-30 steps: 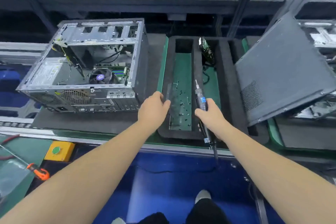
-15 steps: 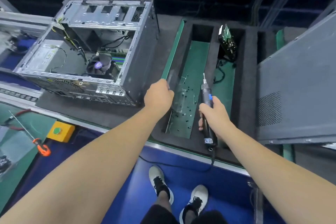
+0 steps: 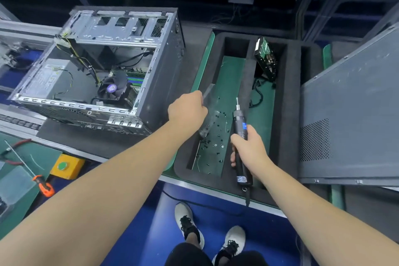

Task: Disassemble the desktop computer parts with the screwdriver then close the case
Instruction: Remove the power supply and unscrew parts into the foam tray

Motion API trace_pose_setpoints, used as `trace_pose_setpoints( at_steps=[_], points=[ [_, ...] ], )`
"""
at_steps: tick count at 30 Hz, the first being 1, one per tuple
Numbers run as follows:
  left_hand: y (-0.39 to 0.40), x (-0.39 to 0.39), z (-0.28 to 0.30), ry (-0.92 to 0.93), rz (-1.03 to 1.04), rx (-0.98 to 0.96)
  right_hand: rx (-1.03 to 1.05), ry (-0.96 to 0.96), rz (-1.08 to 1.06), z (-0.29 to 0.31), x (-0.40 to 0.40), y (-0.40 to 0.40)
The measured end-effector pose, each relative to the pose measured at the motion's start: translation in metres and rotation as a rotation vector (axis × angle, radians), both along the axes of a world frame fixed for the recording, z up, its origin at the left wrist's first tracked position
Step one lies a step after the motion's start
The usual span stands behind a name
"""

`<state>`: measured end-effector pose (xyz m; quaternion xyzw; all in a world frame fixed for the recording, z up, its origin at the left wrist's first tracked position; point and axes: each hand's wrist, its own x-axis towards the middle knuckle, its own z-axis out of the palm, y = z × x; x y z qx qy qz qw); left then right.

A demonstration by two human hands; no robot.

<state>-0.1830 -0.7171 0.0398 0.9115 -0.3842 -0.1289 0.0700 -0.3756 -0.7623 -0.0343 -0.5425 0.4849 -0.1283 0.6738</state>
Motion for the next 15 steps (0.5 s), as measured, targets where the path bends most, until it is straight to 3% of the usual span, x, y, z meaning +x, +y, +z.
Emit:
trace_pose_setpoints(
  at_steps=[6,11,12,15],
  points=[
    [-0.014,0.000,-0.001,0.072,0.070,-0.118,0.009,0.002,-0.013,-0.001,0.000,0.000],
    [-0.031,0.003,-0.024,0.438,0.337,-0.267,0.000,0.001,-0.013,-0.002,0.000,0.000],
    [-0.032,0.002,-0.028,0.402,0.369,-0.241,-0.003,0.000,-0.012,-0.002,0.001,0.000],
    [-0.017,-0.012,-0.043,0.000,0.243,-0.295,0.001,-0.003,-0.014,-0.002,0.001,0.000]
  ],
)
